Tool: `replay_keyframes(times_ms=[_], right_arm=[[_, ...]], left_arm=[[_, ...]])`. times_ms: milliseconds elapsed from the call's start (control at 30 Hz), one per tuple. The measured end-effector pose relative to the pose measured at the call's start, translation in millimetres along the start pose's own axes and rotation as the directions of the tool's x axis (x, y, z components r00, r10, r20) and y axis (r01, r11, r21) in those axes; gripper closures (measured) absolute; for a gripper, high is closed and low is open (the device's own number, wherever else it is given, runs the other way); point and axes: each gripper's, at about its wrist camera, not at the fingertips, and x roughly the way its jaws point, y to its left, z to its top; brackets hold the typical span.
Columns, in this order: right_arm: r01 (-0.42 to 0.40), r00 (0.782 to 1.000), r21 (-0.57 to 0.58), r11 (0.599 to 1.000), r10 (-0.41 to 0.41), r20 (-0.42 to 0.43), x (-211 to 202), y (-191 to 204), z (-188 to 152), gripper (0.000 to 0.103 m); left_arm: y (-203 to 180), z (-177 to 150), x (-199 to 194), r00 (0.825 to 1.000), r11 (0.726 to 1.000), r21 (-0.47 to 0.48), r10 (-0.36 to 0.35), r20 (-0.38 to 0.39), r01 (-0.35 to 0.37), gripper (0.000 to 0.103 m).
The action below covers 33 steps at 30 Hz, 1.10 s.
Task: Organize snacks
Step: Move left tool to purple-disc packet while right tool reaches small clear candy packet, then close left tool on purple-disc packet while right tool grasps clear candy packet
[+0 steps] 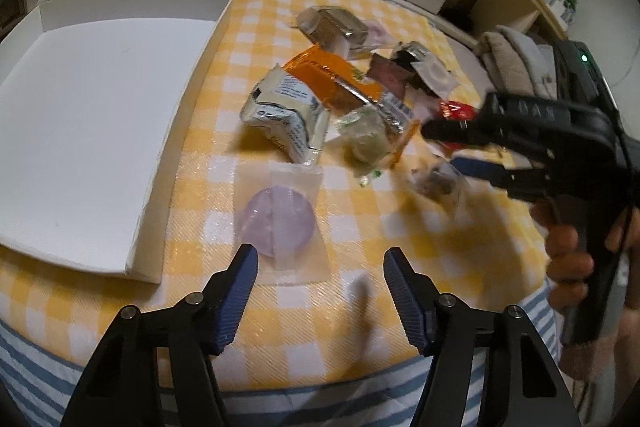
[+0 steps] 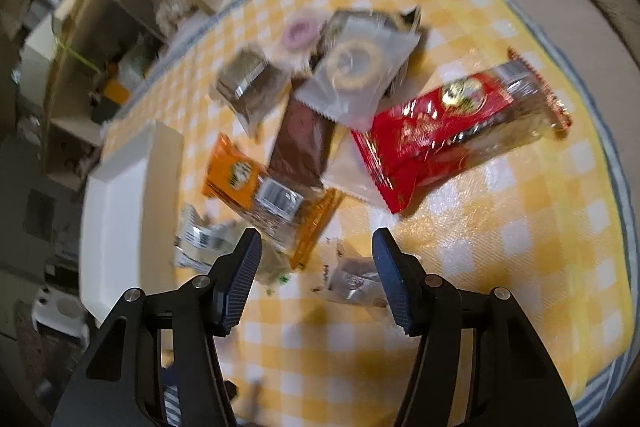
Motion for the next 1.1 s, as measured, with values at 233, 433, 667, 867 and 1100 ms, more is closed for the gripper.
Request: replay_keyframes(times_ms=[233,433,667,867,1100], right_arm=[[0.019,0.994,-0.062,0.998,-0.025,-0.11,6,5,-12,0.044],[0.108,0.984,-0.095,0.99,-0.12,-0.13,14,9,-19,0.046],[0.201,0.969,-0.108,0.974,-0.214,-0.126,23,10,-19,0.071],[0.219,0.965,-0.125,0.968,-0.234,-0.116,24,16,-17,0.075],[0.206,0.972,-0.107,0.973,-0.216,-0.09,11,12,-20,0.075]], left_arm=[[-8,4,11,0.998,0.998,0.004,0.066,0.017,-0.066,0.047],[-22,7,18,0.991,0.988,0.076,0.132,0.034,-0.134,0.047],[-24,14,22,0.992,0.981,0.153,0.125,-0.021,-0.121,0.047],[-21,19,24,0.995,0.983,0.169,0.086,-0.058,-0.075,0.061],[-28,12,22,0.994,0.982,0.188,-0.017,-0.107,0.037,0.066]])
